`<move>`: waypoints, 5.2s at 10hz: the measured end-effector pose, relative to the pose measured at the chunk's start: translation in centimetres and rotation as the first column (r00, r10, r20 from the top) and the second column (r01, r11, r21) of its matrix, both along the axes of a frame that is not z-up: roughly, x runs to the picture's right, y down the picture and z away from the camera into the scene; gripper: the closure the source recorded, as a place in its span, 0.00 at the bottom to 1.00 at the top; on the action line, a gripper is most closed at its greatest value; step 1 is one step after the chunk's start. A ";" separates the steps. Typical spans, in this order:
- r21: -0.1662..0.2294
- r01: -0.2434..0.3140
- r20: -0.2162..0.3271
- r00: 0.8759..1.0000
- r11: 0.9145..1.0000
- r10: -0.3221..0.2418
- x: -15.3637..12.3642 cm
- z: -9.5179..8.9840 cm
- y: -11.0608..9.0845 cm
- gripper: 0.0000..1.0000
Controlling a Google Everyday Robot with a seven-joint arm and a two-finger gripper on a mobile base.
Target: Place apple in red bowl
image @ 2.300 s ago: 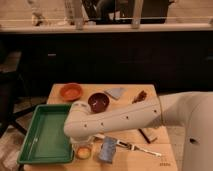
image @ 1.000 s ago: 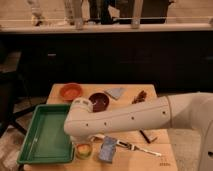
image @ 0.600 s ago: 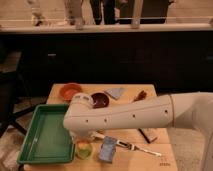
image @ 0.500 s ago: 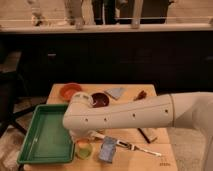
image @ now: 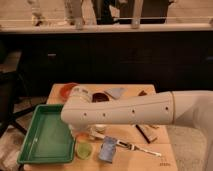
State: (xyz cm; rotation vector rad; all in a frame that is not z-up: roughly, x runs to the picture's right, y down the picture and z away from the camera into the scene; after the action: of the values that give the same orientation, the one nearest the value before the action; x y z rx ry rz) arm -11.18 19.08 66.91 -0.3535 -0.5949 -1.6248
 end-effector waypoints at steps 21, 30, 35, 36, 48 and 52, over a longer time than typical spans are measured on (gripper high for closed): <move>0.031 -0.053 -0.148 0.987 0.998 0.057 7.5 3.1 -9.0 1.00; 0.040 -0.130 0.070 0.989 0.991 0.127 4.7 6.7 -15.4 1.00; 0.039 -0.133 0.119 0.985 0.990 0.127 2.4 12.9 -17.0 1.00; 0.038 -0.131 0.124 0.984 0.991 0.125 2.0 13.2 -17.3 1.00; 0.060 -0.130 0.194 0.974 0.990 0.116 -2.6 15.4 -20.0 1.00; 0.061 -0.156 0.206 0.968 0.986 0.140 -2.7 15.4 -19.8 1.00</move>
State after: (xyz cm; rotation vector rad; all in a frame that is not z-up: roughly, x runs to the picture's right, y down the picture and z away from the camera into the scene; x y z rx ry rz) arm -13.84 -0.68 82.33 -0.0853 -0.6933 -1.5439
